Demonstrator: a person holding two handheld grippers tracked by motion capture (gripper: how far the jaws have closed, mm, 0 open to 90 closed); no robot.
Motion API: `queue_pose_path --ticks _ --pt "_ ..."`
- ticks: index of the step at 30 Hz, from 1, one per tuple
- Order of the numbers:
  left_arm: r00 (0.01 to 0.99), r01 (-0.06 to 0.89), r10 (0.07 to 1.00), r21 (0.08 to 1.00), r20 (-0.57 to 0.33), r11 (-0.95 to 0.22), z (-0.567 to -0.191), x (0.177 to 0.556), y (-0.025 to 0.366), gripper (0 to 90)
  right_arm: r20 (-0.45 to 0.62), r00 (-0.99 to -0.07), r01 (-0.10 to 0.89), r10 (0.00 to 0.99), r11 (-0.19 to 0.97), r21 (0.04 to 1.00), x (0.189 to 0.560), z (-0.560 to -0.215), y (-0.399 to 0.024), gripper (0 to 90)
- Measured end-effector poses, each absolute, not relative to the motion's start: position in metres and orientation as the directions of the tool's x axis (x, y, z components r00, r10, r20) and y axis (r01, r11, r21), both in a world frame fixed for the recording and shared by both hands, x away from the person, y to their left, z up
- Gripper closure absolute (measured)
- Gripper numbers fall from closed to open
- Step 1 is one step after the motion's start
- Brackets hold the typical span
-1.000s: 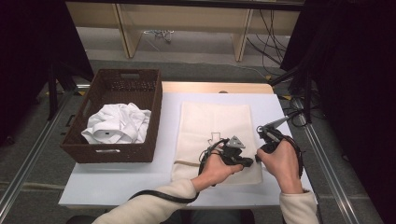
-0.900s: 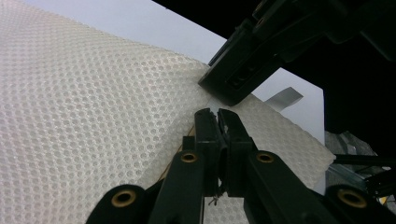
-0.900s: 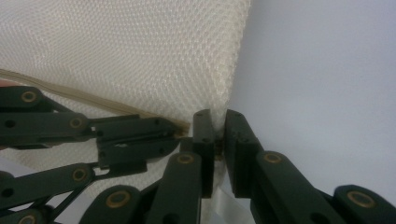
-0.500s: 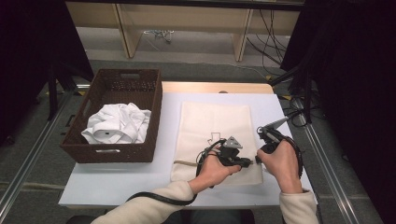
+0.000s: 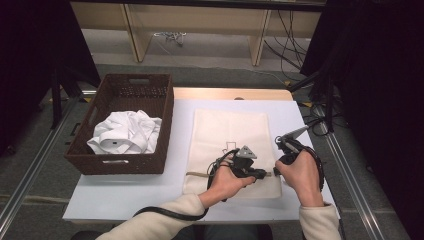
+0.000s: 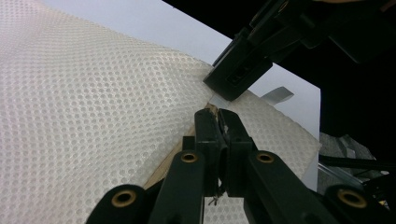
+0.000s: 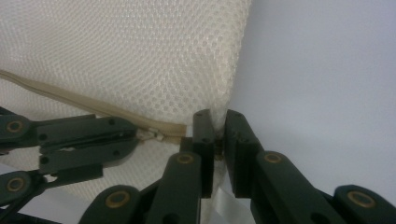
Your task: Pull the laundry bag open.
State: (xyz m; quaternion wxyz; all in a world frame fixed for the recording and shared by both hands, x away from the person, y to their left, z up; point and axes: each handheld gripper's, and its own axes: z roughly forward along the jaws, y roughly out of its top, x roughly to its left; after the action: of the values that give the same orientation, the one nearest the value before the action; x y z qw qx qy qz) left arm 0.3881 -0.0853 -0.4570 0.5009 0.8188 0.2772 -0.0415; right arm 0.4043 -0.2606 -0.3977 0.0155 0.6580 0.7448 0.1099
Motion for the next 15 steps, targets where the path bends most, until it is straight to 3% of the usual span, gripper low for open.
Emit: queue_pose_path --ticks 8,10,11,15 --pt "0.842 0.49 0.425 0.801 -0.333 -0.344 -0.4557 0.3878 -0.0823 86.7 0.118 -0.141 0.975 0.983 0.117 0.188 0.4041 -0.3975 -0.2604 84.4" --pt "0.842 0.494 0.419 0.797 -0.339 -0.347 -0.4556 0.3881 -0.0814 86.8 0.125 -0.087 0.984 0.988 0.066 0.166 0.4032 -0.3958 -0.2566 84.4" --pt "0.843 0.494 0.417 0.797 -0.341 -0.348 -0.4554 0.3882 -0.0811 86.8 0.117 -0.134 0.977 0.984 0.111 0.184 0.4043 -0.3977 -0.2604 84.4" --pt "0.841 0.496 0.42 0.796 -0.342 -0.347 -0.4547 0.3877 -0.0807 86.7 0.117 -0.134 0.977 0.984 0.111 0.183 0.4043 -0.3979 -0.2605 84.4"
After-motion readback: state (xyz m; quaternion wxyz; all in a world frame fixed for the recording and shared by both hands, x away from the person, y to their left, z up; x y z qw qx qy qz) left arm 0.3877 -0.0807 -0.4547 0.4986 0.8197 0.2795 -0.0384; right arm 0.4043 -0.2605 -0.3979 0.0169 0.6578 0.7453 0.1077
